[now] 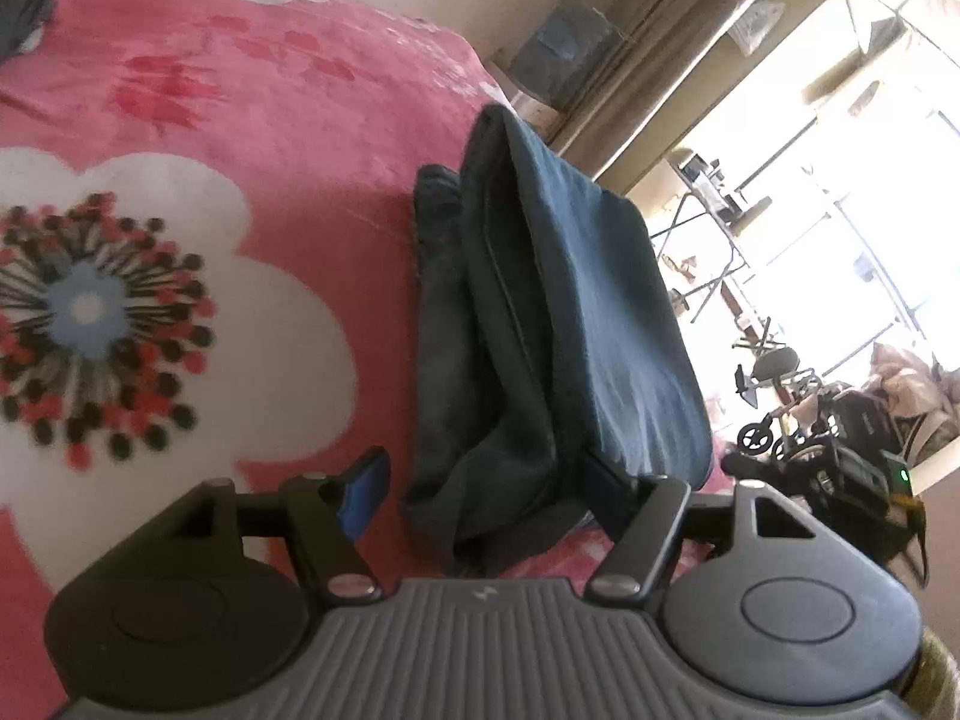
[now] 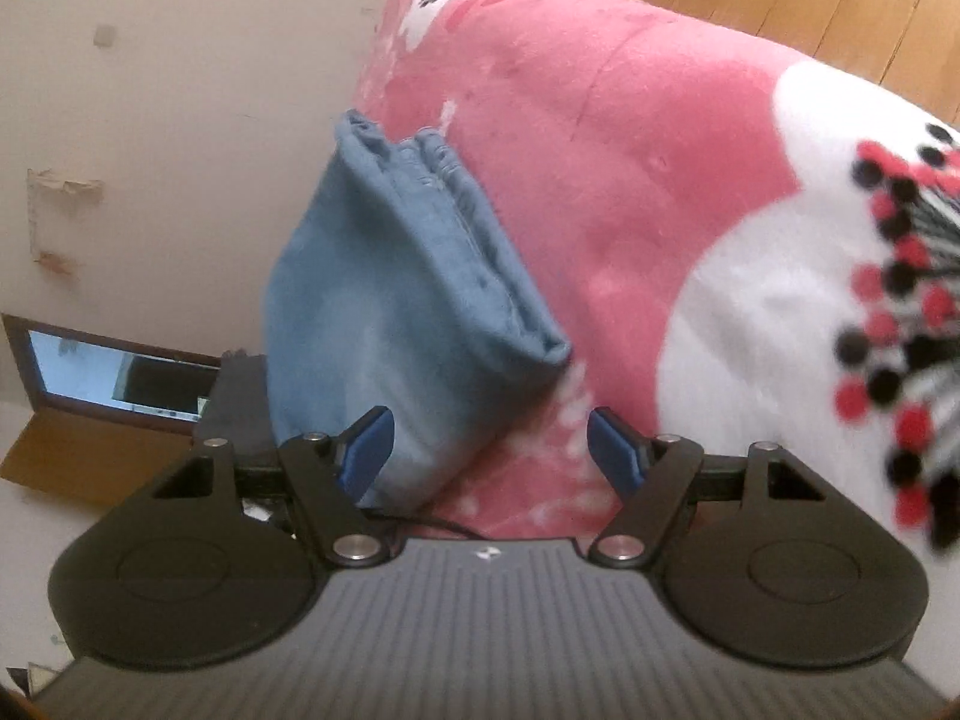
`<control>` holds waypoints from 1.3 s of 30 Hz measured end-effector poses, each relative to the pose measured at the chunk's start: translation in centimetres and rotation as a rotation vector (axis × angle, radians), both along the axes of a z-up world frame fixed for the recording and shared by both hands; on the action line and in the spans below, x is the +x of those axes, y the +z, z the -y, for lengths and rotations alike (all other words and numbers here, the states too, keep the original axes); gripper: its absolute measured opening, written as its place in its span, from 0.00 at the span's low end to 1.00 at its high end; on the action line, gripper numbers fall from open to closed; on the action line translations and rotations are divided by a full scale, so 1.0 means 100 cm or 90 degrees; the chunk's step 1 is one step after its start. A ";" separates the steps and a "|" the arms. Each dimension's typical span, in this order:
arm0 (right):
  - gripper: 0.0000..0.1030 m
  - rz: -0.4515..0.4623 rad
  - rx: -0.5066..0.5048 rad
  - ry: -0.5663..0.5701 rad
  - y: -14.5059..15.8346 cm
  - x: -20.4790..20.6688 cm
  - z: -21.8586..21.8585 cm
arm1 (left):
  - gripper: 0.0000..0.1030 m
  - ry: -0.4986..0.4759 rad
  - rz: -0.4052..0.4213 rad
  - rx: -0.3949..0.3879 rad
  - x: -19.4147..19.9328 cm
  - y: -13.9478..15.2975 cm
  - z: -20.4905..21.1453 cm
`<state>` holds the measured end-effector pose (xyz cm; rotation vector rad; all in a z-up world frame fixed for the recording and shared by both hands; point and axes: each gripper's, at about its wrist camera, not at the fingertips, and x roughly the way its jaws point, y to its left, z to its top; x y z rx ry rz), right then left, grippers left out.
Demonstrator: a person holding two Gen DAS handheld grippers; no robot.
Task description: Fold clothes
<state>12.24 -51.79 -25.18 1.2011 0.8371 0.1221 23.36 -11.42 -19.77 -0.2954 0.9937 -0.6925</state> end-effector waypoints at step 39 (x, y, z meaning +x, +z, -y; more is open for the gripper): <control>0.32 -0.035 0.142 0.057 0.002 -0.112 0.004 | 0.50 -0.330 -0.102 0.027 -0.123 -0.006 0.009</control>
